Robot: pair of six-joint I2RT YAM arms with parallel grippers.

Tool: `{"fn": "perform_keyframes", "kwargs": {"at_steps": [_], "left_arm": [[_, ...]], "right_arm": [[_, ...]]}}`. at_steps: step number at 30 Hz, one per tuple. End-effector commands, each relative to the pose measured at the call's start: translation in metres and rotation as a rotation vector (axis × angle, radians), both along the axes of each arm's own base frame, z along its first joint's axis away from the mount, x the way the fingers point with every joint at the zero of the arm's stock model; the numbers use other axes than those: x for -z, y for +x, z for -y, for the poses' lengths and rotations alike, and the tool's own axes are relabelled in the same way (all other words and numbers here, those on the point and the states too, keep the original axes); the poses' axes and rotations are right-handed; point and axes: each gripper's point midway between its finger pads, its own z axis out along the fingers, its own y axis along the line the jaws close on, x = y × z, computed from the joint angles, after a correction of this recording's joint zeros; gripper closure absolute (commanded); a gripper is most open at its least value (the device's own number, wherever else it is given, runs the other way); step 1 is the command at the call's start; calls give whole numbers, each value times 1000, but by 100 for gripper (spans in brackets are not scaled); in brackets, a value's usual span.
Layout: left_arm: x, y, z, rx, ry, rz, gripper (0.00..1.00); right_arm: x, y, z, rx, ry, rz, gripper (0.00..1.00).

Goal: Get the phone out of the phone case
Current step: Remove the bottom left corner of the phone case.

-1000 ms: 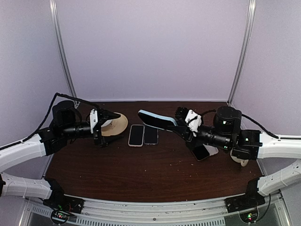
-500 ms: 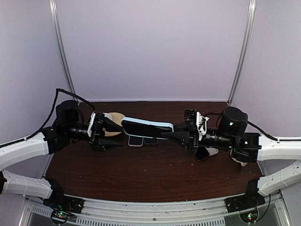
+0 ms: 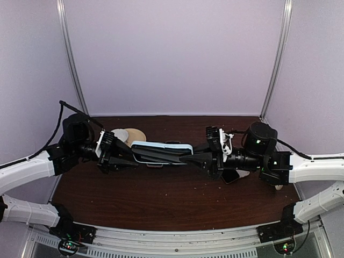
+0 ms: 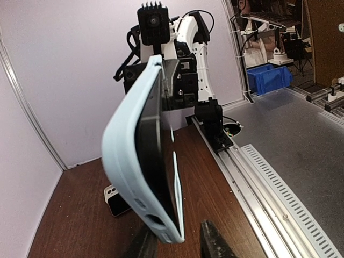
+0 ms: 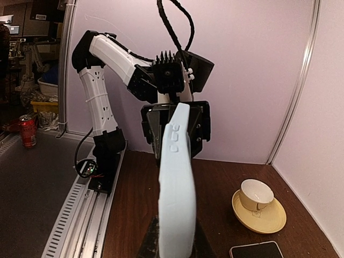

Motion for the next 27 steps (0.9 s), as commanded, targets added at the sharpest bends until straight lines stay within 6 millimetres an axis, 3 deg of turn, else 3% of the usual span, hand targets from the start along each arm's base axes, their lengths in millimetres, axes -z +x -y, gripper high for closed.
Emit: {"fn": "perform_keyframes", "kwargs": {"at_steps": [1, 11, 21, 27], "left_arm": [[-15, -5, -1, 39, -30, 47, 72], [-15, -15, -4, 83, -28, 59, 82], [-16, -22, -8, 107, -26, 86, 72], [-16, -25, -9, 121, -27, 94, 88]], "right_arm": [[-51, -9, 1, -38, 145, 60, 100], [-55, -9, -3, -48, 150, 53, 100], [-57, -11, -1, -52, 159, 42, 100], [-57, -10, -2, -51, 154, 26, 100]]}}
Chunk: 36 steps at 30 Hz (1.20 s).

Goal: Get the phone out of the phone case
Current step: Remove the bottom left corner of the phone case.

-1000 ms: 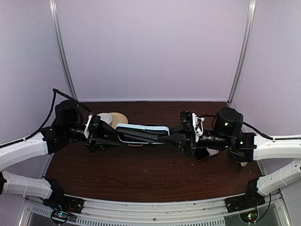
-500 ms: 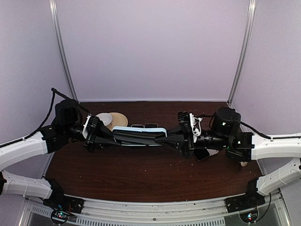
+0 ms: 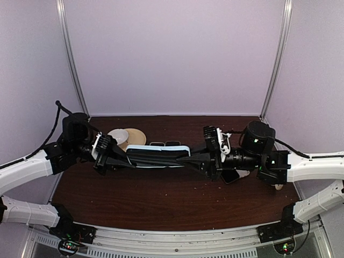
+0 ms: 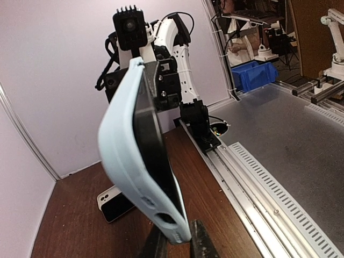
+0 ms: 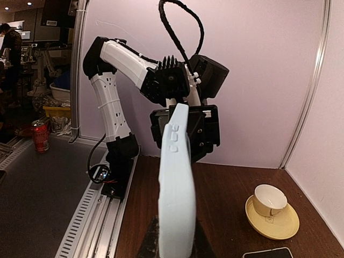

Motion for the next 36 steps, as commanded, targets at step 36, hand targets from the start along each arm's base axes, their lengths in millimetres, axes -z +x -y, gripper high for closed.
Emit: {"fn": "perform_keyframes", "kwargs": {"at_steps": [36], "left_arm": [[-4, -31, -13, 114, -43, 175, 100]], "right_arm": [[-16, 6, -18, -73, -88, -414, 100]]}}
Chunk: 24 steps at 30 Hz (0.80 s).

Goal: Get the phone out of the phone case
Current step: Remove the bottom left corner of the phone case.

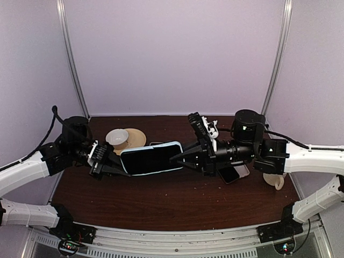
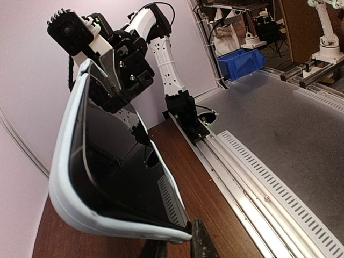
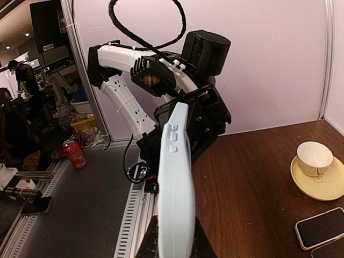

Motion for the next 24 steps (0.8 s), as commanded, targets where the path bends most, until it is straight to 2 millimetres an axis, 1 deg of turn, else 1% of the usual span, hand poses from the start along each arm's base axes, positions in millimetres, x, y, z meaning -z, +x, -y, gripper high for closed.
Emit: {"fn": "perform_keyframes", "kwargs": {"at_steps": [1, 7, 11, 24], "left_arm": [[-18, -15, -2, 78, -80, 109, 100], [-19, -18, -3, 95, -86, 104, 100], [-20, -20, -4, 102, -89, 104, 100], [-22, -23, -5, 111, -94, 107, 100]], "right_arm": [[-18, 6, -4, -5, 37, -94, 100], [-15, 19, -3, -3, 20, -195, 100], [-10, 19, -7, -29, -11, -261, 100], [-4, 20, -15, -57, -77, -369, 100]]}}
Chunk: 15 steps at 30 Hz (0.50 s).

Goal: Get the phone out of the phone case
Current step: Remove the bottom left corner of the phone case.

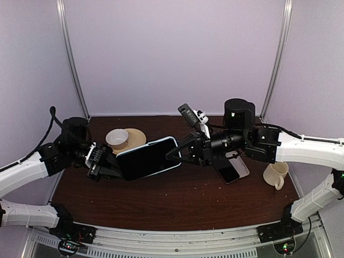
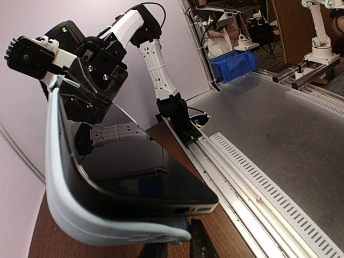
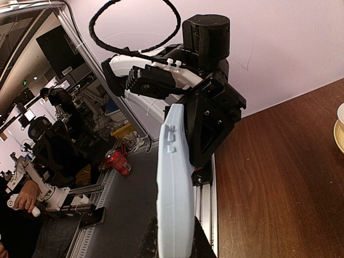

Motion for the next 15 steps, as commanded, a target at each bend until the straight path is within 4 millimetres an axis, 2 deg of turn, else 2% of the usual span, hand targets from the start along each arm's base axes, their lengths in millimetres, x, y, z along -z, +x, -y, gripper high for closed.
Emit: {"fn": "perform_keyframes", "kwargs": {"at_steps": [1, 8, 11, 13, 15], "left_arm": [[-22, -13, -1, 77, -98, 115, 100], [-22, -10, 0, 56, -92, 119, 99], [-22, -7, 1, 38, -89, 129, 88], [-22, -5, 1, 20, -87, 139, 72], [-22, -3, 1, 1, -84, 150, 62]], "right_arm": [[1, 15, -5, 57, -26, -43, 100], [2, 13, -2, 55, -30, -20, 100], [-1, 10, 0, 46, -26, -1, 100], [-4, 8, 2, 41, -21, 19, 100], [-7, 6, 7, 43, -19, 56, 100]]}}
